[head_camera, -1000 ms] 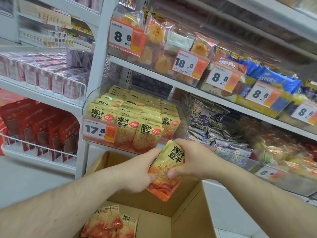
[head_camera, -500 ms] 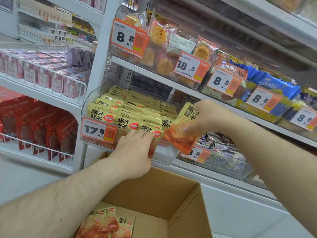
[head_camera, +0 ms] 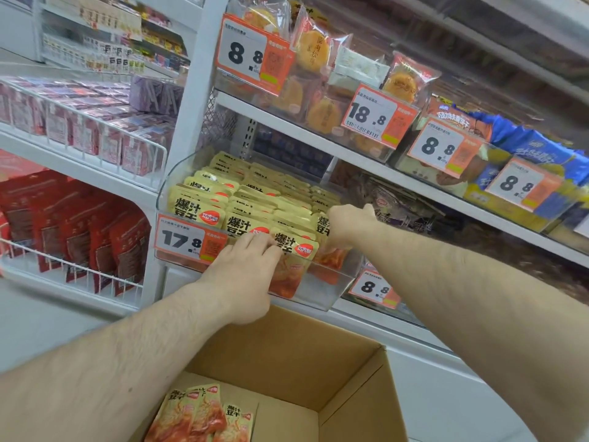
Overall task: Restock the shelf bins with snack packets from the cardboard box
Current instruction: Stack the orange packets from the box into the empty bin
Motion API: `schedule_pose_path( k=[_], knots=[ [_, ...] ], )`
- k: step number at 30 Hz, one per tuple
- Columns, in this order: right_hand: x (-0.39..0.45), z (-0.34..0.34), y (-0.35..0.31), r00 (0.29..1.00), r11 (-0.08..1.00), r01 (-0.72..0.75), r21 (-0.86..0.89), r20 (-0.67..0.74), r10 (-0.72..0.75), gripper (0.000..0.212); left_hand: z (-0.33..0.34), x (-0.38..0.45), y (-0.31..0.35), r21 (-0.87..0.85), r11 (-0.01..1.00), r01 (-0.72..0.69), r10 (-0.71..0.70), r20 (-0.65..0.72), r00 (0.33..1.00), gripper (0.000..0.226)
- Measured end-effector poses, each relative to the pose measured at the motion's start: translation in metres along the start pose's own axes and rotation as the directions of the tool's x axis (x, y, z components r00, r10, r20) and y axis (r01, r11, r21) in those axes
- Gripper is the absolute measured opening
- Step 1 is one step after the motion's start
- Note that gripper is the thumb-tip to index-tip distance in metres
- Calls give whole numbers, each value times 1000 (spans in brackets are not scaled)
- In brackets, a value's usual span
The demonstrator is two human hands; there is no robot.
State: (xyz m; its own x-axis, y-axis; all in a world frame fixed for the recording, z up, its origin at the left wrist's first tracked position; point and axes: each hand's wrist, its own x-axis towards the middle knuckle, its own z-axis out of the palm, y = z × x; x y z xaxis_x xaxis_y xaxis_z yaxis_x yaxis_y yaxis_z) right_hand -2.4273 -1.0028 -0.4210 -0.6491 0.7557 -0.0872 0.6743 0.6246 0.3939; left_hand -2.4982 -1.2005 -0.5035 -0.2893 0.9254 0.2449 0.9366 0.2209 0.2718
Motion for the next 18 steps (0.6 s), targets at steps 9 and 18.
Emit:
schedule_pose_path(
  k=[9,18],
  knots=[
    [-3,15,-5,984,928,60,-367,-134,-116,19,14,-1,-2,-16,1000,-5,4,-72,997,49],
    [-1,28,-9,944,955,-57,-292,-327,-44,44,15,-3,-5,-8,1000,-7,6,-44,999,28]
  ],
)
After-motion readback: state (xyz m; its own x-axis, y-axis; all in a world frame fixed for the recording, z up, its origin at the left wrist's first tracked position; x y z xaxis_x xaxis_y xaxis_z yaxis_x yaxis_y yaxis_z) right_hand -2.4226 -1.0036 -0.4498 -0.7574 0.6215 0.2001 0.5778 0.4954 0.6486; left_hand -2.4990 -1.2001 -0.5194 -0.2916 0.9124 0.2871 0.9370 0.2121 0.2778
